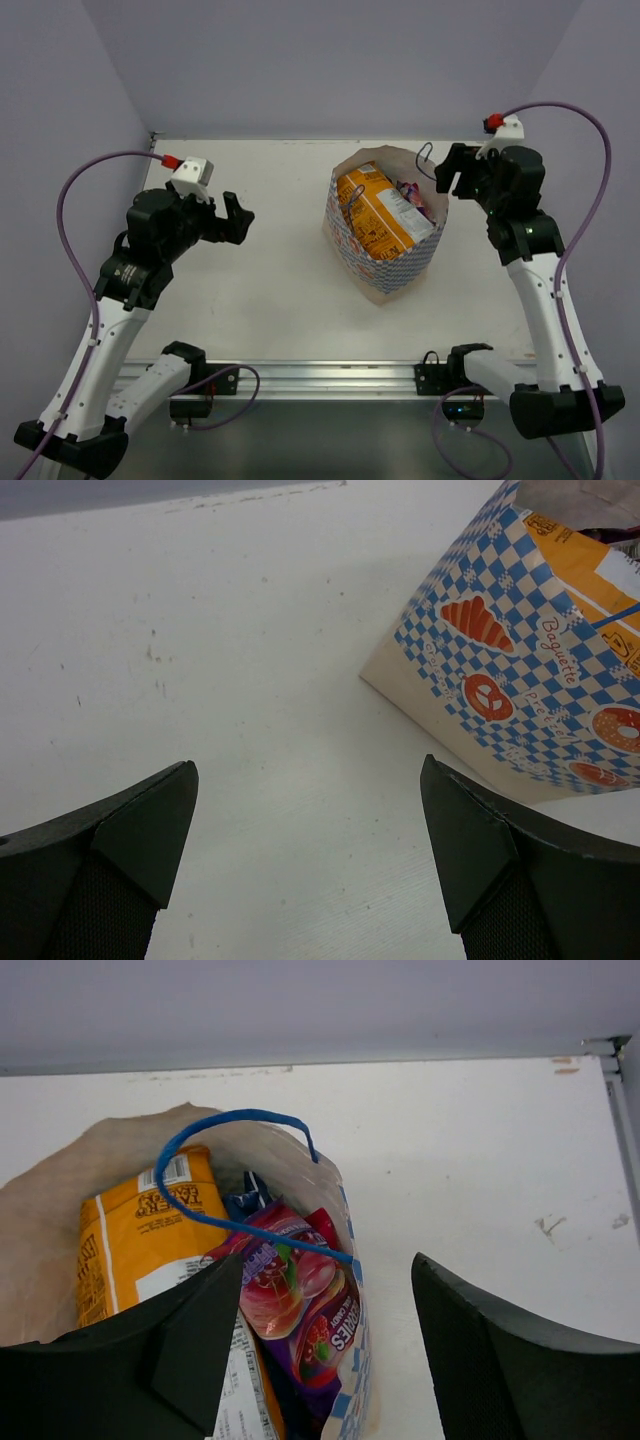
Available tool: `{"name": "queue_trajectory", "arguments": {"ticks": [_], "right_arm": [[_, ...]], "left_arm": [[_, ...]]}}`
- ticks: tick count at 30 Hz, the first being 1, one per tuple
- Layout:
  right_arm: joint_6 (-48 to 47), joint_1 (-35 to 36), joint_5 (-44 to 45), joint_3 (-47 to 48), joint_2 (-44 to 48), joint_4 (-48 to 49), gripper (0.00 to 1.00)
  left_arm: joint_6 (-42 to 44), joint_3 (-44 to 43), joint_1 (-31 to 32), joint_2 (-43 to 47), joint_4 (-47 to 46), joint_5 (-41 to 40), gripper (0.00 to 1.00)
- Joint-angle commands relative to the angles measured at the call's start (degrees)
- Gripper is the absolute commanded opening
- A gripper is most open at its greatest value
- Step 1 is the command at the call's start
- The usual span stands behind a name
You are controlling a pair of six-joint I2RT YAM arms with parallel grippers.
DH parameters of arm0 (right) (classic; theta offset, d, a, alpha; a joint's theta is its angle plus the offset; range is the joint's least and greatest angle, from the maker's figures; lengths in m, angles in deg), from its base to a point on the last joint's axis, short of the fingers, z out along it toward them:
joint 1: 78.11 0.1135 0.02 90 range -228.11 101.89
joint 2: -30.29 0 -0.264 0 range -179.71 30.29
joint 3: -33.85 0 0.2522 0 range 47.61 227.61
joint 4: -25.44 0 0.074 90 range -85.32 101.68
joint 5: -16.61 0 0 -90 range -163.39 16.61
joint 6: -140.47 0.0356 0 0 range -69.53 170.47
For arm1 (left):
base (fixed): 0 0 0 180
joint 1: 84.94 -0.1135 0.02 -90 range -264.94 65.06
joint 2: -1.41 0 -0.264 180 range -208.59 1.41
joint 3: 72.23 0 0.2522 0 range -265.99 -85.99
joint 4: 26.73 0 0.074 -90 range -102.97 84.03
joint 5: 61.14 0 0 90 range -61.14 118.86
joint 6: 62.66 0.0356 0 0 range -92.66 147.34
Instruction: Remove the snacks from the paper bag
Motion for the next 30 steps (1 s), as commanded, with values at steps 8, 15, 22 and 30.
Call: {"name": "queue_trajectory", "arguments": {"ticks": [8,15,22,30], "right_arm": [[-2.99,-0.20,0.58,-5.06,1.83,2.67,0.76],[-5.02,-0.20,-0.92,-7.53,-1.33,4.87,0.77],[-5.36,-1.16,1.10,-6.13,-6.69,8.65,0.56],[-7.21,-1.52,0.49,-3.41,-9.60,10.50,0.15]], "left_arm": [[-0.14,-2.74,0.21,-0.37,-1.48,2.03,1.00],[0.38,-2.65,0.21,-0.37,-1.48,1.94,1.00],[1.00,-3.00,0.22,-0.46,-0.86,2.38,1.00],[0.83,-5.11,0.30,-2.92,-0.86,4.92,1.00]]}}
